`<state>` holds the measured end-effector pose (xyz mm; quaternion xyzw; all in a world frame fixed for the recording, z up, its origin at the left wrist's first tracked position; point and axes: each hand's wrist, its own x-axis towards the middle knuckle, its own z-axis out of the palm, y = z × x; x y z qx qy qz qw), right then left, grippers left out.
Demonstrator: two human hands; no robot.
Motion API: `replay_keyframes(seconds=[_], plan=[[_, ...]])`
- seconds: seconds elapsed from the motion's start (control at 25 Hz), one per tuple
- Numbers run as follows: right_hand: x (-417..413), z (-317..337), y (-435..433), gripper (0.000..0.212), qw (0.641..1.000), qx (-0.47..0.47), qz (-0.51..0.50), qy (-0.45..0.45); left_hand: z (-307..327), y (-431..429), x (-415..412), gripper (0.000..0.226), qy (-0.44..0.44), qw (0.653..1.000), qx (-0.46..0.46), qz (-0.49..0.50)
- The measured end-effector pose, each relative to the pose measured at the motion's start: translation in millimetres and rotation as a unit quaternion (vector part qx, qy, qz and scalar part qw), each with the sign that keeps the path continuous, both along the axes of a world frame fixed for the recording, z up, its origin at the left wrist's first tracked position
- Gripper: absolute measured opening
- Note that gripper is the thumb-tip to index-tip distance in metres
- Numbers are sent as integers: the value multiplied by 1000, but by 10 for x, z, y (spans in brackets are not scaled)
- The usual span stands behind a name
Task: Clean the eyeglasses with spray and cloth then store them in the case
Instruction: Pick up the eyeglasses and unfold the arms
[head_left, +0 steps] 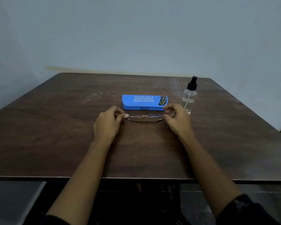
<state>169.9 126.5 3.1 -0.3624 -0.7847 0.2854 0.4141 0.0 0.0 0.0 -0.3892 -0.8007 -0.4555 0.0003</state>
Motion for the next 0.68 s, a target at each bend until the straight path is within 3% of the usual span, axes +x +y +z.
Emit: replay_keyframes(seconds=[0.28, 0.68], plan=[[-12, -8, 27, 23, 1000, -13, 22, 1, 1, 3, -20, 11, -22, 999, -1, -22], [-46, 5, 29, 14, 997, -10, 31, 74, 0, 46, -15, 9, -51, 990, 122, -42]])
